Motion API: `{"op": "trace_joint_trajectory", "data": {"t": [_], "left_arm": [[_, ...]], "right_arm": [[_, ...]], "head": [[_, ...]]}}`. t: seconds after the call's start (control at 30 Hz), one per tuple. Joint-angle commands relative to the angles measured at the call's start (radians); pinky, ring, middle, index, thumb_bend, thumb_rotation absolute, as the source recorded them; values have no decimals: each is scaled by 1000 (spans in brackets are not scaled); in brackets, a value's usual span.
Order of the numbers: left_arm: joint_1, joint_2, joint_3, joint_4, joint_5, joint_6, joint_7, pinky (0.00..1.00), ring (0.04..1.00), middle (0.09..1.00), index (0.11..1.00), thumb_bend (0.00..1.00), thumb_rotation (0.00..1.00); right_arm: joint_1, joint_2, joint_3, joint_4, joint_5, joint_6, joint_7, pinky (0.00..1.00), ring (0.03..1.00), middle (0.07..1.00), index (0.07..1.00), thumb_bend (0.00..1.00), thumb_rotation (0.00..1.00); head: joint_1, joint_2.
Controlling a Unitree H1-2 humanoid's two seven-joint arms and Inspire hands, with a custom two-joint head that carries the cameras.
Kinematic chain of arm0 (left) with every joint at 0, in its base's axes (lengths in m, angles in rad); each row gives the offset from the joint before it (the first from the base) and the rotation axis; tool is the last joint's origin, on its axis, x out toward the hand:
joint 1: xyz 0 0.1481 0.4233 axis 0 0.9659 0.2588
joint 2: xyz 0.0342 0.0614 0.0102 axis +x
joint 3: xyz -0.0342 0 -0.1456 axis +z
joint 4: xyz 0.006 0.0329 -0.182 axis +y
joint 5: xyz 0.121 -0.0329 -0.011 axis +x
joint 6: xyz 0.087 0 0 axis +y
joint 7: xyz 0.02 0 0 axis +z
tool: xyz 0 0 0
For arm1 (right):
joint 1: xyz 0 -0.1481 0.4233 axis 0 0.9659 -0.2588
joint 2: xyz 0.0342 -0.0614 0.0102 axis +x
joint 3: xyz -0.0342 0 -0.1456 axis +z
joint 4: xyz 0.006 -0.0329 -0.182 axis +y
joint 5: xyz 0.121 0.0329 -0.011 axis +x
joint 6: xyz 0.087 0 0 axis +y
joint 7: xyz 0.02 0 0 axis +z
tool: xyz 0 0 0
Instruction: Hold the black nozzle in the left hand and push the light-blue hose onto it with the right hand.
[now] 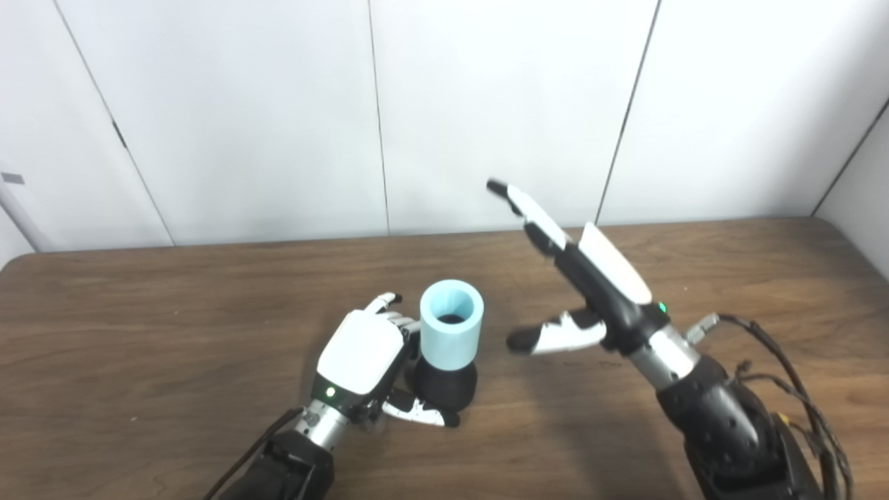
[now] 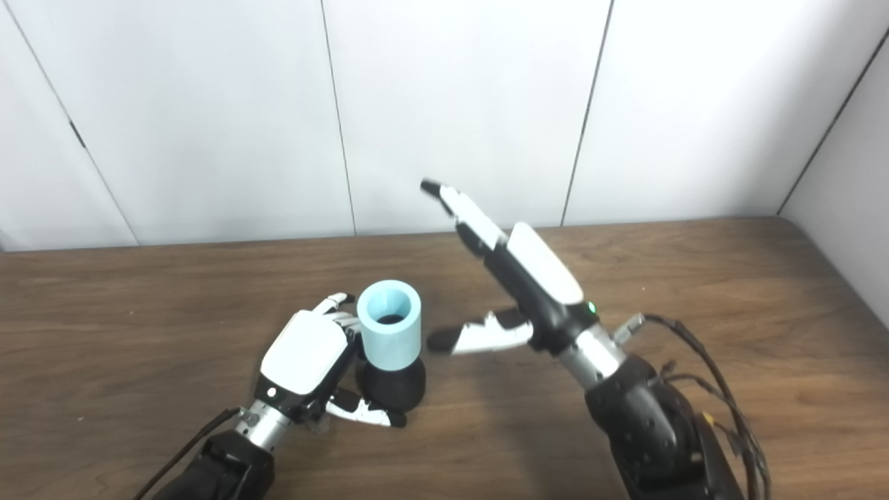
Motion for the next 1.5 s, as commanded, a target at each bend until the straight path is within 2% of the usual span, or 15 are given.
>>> {"op": "trace_joint_trajectory", "data": {"t": [0.0, 0.17, 0.3, 0.5, 0.83, 1.1, 1.23, 1.47], "left_arm": [[127, -10, -59, 97, 16, -18, -34, 817, 471, 421, 480, 504, 0], [126, -9, -61, 99, 14, -18, -37, 818, 471, 422, 477, 504, 0], [128, -9, -59, 96, 13, -16, -41, 829, 477, 419, 477, 503, 0], [129, -5, -62, 85, 18, -13, -43, 832, 482, 423, 485, 503, 0], [124, -9, -64, 112, 21, -21, -18, 807, 469, 424, 473, 504, 0], [127, -8, -65, 103, 23, -20, -19, 805, 470, 421, 477, 503, 0], [125, -7, -68, 102, 25, -18, -25, 813, 477, 421, 471, 503, 0], [124, -12, -69, 117, 29, -18, -7, 809, 463, 423, 480, 504, 0]], "right_arm": [[-20, -14, 4, -83, -48, -33, -3, 976, 1000, 1000, 1000, 902, 887], [3, -28, 31, -149, -170, -80, 9, 996, 1000, 1000, 986, 855, 831], [12, -34, 44, -170, -228, -104, 26, 999, 1000, 989, 946, 868, 788], [9, -35, 58, -177, -304, -111, 57, 1000, 1000, 965, 924, 884, 798], [-10, -21, 74, -169, -345, -90, 98, 989, 1000, 963, 911, 888, 775], [-29, -1, 95, -116, -392, -98, 94, 1000, 1000, 956, 928, 877, 767], [-41, 5, 108, -101, -421, -97, 100, 1000, 1000, 971, 934, 869, 795], [-40, 22, 132, -51, -448, -113, 73, 1000, 1000, 953, 916, 880, 761]], "head": [[-2, 1], [-2, 1], [-1, 2], [-1, 3], [-1, 2], [-2, 2], [-1, 2], [-1, 4]]}}
